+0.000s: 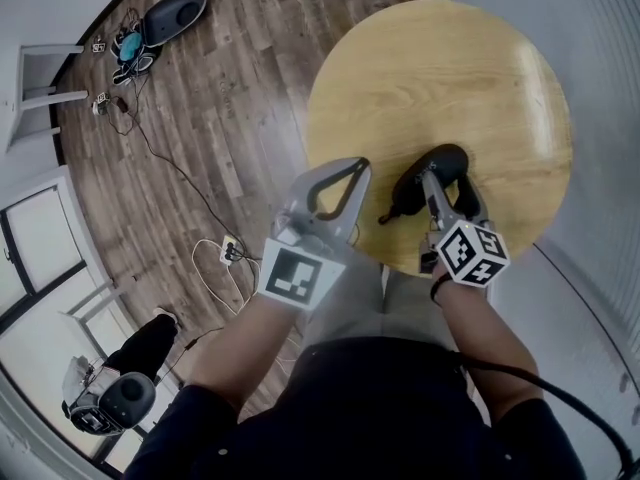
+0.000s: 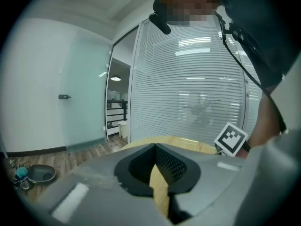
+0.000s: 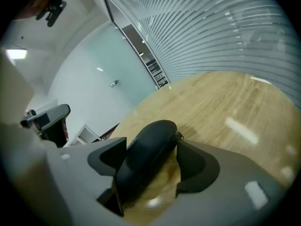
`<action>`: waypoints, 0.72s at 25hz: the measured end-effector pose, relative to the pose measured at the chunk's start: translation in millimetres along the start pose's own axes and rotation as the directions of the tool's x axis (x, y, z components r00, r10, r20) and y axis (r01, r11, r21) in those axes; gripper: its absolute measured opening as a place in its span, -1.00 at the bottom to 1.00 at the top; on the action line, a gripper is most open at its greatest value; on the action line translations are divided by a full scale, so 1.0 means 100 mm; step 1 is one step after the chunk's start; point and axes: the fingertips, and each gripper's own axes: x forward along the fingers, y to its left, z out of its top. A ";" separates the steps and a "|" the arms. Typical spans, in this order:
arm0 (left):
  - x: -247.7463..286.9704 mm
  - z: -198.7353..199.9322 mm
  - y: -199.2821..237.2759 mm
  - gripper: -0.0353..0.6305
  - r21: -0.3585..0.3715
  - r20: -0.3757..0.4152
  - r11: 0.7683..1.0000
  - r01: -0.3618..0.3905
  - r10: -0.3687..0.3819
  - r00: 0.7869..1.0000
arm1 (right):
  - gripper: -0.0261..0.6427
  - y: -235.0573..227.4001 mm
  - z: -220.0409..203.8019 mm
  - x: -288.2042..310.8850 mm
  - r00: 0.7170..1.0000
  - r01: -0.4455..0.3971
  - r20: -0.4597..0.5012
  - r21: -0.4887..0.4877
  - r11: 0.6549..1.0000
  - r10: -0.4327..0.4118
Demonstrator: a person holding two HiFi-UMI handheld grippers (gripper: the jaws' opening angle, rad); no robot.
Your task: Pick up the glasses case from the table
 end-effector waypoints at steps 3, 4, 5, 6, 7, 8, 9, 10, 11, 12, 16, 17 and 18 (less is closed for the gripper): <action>-0.03 -0.07 0.12 -0.88 -0.039 -0.009 0.999 -0.028 0.028 1.000 | 0.11 0.15 0.00 0.20 0.998 -0.041 -0.044 0.000 0.999 0.041; -0.04 -0.09 0.15 -0.88 -0.030 -0.027 0.999 -0.025 0.025 0.999 | 0.11 0.22 0.01 0.27 0.996 -0.056 -0.067 -0.005 0.998 0.055; -0.05 -0.10 0.18 -0.88 -0.026 -0.040 0.999 -0.024 0.023 0.999 | 0.11 0.31 0.00 0.35 0.993 -0.071 -0.094 -0.018 0.997 0.069; -0.06 -0.11 0.21 -0.88 -0.027 -0.048 0.999 -0.026 0.024 0.999 | 0.11 0.39 -0.02 0.42 0.989 -0.086 -0.123 -0.035 0.996 0.081; -0.08 -0.10 0.23 -0.88 -0.033 -0.050 0.999 -0.029 0.027 0.998 | 0.11 0.47 -0.04 0.48 0.985 -0.099 -0.149 -0.052 0.994 0.090; -0.09 -0.10 0.25 -0.88 -0.040 -0.045 0.999 -0.034 0.032 0.998 | 0.11 0.53 -0.06 0.52 0.981 -0.109 -0.166 -0.067 0.992 0.097; -0.10 -0.09 0.27 -0.88 -0.052 -0.036 0.998 -0.041 0.039 0.999 | 0.10 0.58 -0.07 0.55 0.980 -0.116 -0.172 -0.080 0.990 0.101; -0.10 -0.08 0.31 -0.88 -0.072 -0.023 0.996 -0.053 0.051 0.998 | 0.05 0.62 -0.07 0.58 0.979 -0.124 -0.173 -0.091 0.988 0.107; -0.10 -0.07 0.37 -0.88 -0.104 -0.006 0.992 -0.070 0.070 0.998 | 0.01 0.65 -0.07 0.61 0.977 -0.136 -0.176 -0.101 0.986 0.117; -0.11 -0.07 0.43 -0.88 -0.140 0.010 0.986 -0.090 0.092 0.996 | -0.01 0.68 -0.07 0.63 0.975 -0.150 -0.184 -0.109 0.983 0.128; -0.10 -0.09 0.58 -0.88 -0.179 0.037 0.977 -0.119 0.128 0.991 | -0.16 0.71 -0.03 0.59 0.969 -0.193 -0.183 -0.133 0.972 0.167; -0.09 -0.08 0.59 -0.88 -0.179 0.044 0.977 -0.118 0.127 0.991 | -0.16 0.72 0.00 0.56 0.969 -0.200 -0.175 -0.140 0.970 0.174; -0.09 -0.06 0.59 -0.88 -0.176 0.049 0.978 -0.113 0.123 0.991 | -0.16 0.73 0.04 0.53 0.969 -0.204 -0.168 -0.142 0.969 0.180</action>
